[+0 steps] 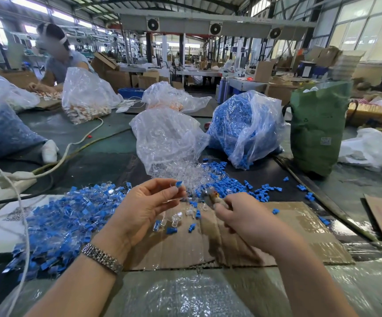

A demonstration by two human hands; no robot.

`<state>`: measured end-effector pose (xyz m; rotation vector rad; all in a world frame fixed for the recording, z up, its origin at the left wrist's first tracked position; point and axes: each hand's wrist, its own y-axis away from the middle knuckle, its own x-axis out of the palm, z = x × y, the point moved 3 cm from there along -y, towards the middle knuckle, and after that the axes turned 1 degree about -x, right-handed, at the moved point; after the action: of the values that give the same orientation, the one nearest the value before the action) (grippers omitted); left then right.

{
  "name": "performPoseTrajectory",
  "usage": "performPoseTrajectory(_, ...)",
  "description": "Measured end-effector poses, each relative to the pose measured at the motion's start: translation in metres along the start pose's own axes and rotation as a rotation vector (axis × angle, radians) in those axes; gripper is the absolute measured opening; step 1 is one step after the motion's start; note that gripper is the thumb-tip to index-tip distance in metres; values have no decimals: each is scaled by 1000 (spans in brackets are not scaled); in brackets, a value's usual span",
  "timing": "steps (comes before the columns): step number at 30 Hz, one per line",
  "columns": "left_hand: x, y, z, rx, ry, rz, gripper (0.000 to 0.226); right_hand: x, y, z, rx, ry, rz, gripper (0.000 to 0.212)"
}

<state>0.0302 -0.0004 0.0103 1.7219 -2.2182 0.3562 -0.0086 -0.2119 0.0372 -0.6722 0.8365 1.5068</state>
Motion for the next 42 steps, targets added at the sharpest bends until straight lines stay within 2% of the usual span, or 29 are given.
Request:
performPoseTrajectory(2, 0, 0, -1, -1, 61, -8, 28, 1, -3, 13, -39, -195, 127, 26)
performPoseTrajectory(4, 1, 0, -1, 0, 89, -10, 21, 4, -3, 25, -55, -285, 231, 21)
performPoseTrajectory(7, 2, 0, -1, 11, 74, -9, 19, 8, 0, 37, -51, -433, 296, 19)
performPoseTrajectory(12, 3, 2, -3, 31, 0, -12, 20, 7, 8, 43, -41, -455, 282, 19)
performPoseTrajectory(15, 6, 5, -5, 62, -154, -10, 23, 7, 10, 42, -43, -448, 273, 19)
performPoseTrajectory(18, 6, 6, -6, 95, -284, -11, 23, 11, 9, 40, -38, -436, 262, 23)
performPoseTrajectory(22, 6, 7, -7, 130, -330, -7, 21, 20, 11, 40, -32, -440, 278, 34)
performPoseTrajectory(27, 4, 7, -8, 171, -412, -20, 20, 28, 9, 44, -85, -332, 162, 41)
performPoseTrajectory(31, 1, 4, -6, 195, -510, -44, 17, 25, 8, 43, -19, -365, 254, 38)
performPoseTrajectory(33, -4, 1, -6, 249, -546, -147, 14, 15, 8, 37, 18, -413, 275, 31)
performPoseTrajectory(35, -15, 0, -10, 331, -715, -328, 15, 2, 4, 26, 23, -309, 164, 26)
performPoseTrajectory(38, -24, 1, -15, 401, -1143, -560, 22, -11, -5, 6, 73, 22, -63, 23)
performPoseTrajectory(40, -17, 2, -14, 428, -1243, -532, 25, -7, -11, -8, 160, 202, -124, 30)
performPoseTrajectory(42, -7, 1, -10, 451, -1225, -372, 18, 1, -15, -17, 207, 316, -118, 40)
